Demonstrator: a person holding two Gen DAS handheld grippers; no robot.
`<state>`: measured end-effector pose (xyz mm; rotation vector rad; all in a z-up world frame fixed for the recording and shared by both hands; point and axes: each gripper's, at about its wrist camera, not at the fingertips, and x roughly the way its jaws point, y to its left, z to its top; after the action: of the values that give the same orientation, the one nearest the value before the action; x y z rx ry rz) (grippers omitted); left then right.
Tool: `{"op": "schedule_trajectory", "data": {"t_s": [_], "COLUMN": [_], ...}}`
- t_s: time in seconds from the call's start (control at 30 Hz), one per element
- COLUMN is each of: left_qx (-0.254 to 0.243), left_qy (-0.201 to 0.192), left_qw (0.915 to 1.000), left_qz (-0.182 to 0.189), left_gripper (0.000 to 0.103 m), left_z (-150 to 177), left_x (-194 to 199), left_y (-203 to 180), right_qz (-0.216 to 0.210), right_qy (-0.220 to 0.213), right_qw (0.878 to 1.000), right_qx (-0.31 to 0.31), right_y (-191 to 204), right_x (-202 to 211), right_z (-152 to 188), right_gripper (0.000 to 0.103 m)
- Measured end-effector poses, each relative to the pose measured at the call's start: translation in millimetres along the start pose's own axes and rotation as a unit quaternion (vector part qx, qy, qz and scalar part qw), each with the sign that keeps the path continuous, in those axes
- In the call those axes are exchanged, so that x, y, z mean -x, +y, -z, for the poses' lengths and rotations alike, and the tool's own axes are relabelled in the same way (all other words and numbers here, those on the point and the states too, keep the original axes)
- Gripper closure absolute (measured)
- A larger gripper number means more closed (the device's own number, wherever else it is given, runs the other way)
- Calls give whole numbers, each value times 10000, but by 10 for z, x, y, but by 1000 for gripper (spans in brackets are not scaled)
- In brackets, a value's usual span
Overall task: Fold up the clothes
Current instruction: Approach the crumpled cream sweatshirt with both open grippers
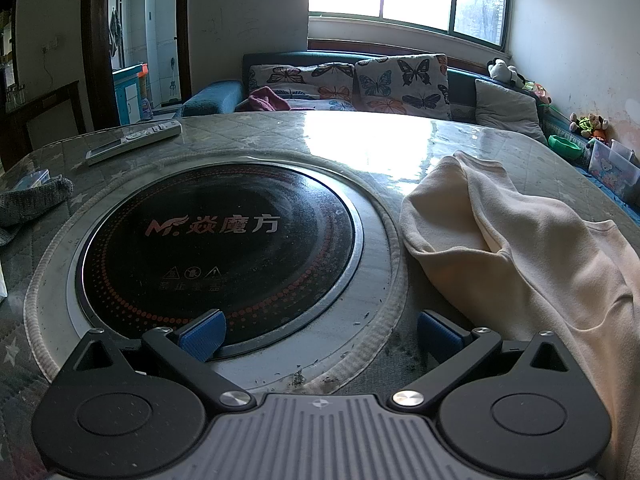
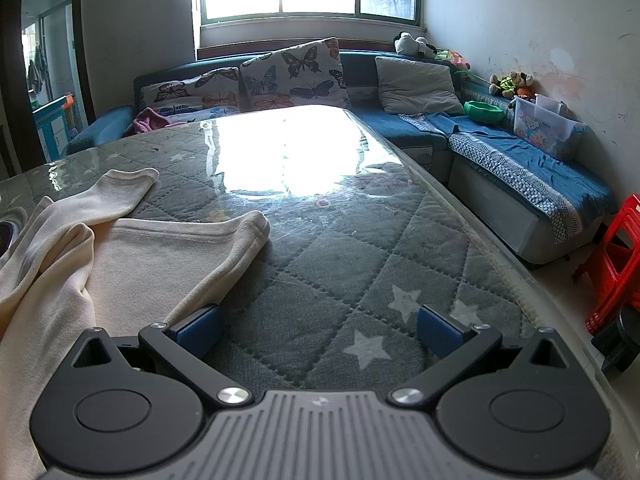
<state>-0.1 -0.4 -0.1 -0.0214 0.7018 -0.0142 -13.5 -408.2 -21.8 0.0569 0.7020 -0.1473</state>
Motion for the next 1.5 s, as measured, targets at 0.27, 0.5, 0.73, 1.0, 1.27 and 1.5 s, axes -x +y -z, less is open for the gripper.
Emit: {"op": "schedule_trajectory", "data": {"t_s": [0.27,0.5,0.73,1.0,1.27,1.5], "left_qx": [-52,57,10,-115,-194,-173], "left_qy": [21,76,-130,-148,-136,-42], "left_qw": [10000,9998,9999,9997,9994,9994], "left_qz": [-35,-149,-84,127,249,296], "left_gripper": [0,0,0,0,0,0], "left_z": [1,-27,-105,-159,-152,-105], "left_x": [-7,40,242,436,583,672], "left_y": [-48,-77,-190,-325,-454,-505], "right_qz": [-79,-129,-191,-356,-501,-639], "right_qy": [13,-15,-122,-92,-162,-159], "right_qw": [9999,9995,9989,9986,9976,9967], "right_qx": [118,277,403,389,447,479], "right_y": [-26,-38,-10,32,106,179], "right_x": [90,234,463,666,851,960], "right_z": [40,96,132,213,299,382], "right_gripper": [0,0,0,0,0,0]}}
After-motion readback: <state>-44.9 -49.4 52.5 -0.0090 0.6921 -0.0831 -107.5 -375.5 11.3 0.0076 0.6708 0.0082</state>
